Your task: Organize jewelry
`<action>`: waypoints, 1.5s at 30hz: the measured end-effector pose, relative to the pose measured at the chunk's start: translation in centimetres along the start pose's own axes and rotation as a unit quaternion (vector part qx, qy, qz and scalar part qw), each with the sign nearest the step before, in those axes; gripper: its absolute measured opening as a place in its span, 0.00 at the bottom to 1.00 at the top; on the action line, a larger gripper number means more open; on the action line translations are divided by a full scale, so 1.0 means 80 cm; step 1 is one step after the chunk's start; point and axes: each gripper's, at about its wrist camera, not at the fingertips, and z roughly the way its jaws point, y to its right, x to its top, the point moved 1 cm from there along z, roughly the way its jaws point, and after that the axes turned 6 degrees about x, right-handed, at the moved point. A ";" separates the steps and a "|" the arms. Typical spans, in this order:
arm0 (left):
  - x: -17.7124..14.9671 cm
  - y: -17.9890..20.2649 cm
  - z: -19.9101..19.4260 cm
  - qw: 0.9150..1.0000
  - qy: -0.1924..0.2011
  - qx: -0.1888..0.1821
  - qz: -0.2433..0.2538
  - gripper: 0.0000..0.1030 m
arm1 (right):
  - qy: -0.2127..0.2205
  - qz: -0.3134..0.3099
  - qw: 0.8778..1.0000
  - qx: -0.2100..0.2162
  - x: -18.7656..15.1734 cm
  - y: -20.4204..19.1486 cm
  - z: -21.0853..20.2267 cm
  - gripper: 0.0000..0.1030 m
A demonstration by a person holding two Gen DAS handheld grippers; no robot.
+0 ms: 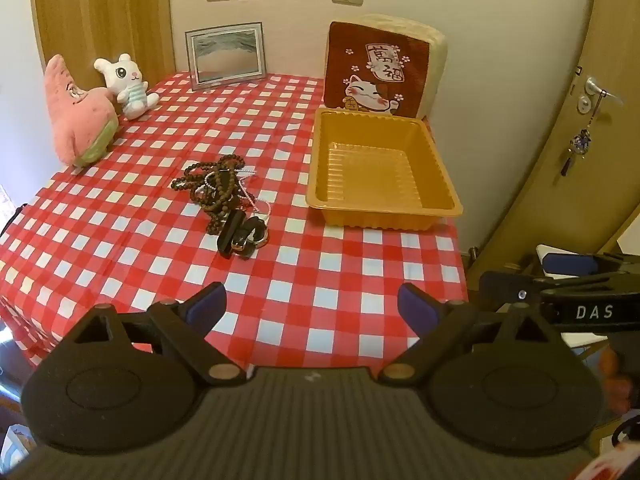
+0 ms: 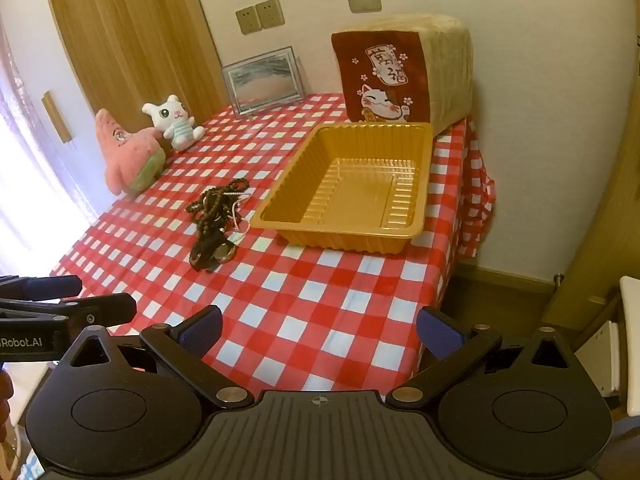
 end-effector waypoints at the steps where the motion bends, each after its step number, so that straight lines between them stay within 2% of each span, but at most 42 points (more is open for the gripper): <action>1: 0.000 0.000 0.000 1.000 0.001 0.000 0.001 0.89 | 0.000 0.001 1.000 0.001 0.000 0.000 0.000 1.00; 7: 0.000 0.003 -0.001 1.000 0.005 -0.006 0.004 0.89 | 0.002 0.001 1.000 0.004 0.000 -0.001 0.000 1.00; 12: -0.007 -0.014 -0.004 1.000 0.003 -0.006 0.001 0.89 | 0.000 0.001 1.000 0.001 0.002 0.000 0.002 1.00; 45: -0.001 -0.006 -0.001 1.000 0.002 -0.003 -0.005 0.89 | -0.001 -0.004 1.000 0.003 0.001 -0.008 0.005 1.00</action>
